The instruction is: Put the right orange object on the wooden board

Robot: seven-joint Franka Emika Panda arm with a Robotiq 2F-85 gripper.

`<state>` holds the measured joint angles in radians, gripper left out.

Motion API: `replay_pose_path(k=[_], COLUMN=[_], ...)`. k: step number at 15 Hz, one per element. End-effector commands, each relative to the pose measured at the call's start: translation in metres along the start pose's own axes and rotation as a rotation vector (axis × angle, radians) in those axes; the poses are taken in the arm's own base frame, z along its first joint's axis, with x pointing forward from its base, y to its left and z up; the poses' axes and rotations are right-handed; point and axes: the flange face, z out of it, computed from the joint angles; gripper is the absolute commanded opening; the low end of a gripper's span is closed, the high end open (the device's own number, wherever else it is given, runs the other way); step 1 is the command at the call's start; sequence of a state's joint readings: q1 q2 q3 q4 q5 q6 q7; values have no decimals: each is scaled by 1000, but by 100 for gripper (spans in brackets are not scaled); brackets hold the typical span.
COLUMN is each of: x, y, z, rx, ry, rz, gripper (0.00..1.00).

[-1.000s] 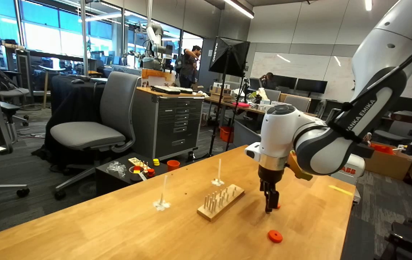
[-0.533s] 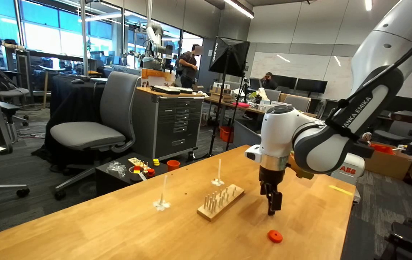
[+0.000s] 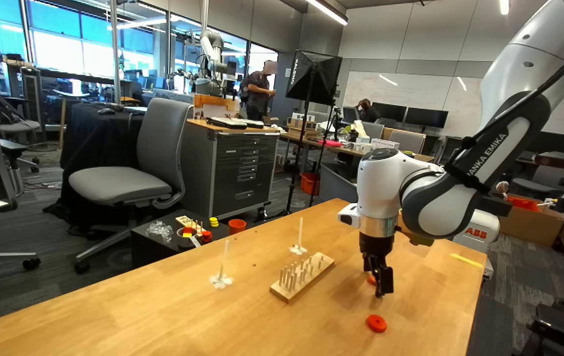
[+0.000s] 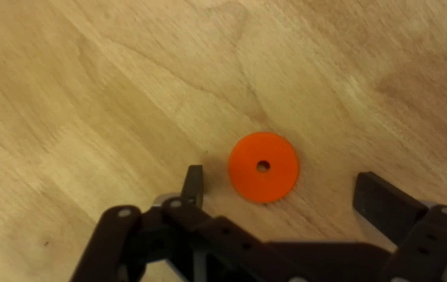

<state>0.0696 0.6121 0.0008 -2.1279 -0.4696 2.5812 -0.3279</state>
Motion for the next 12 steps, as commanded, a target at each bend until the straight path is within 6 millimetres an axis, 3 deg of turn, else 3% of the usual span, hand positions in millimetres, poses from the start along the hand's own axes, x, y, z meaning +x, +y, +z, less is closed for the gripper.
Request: replay_pose_path(k=[1, 12], x=[0, -17], y=[1, 15], z=[4, -2], rx=[11, 30], ry=[-12, 0], rz=[2, 79], gripper=[100, 100])
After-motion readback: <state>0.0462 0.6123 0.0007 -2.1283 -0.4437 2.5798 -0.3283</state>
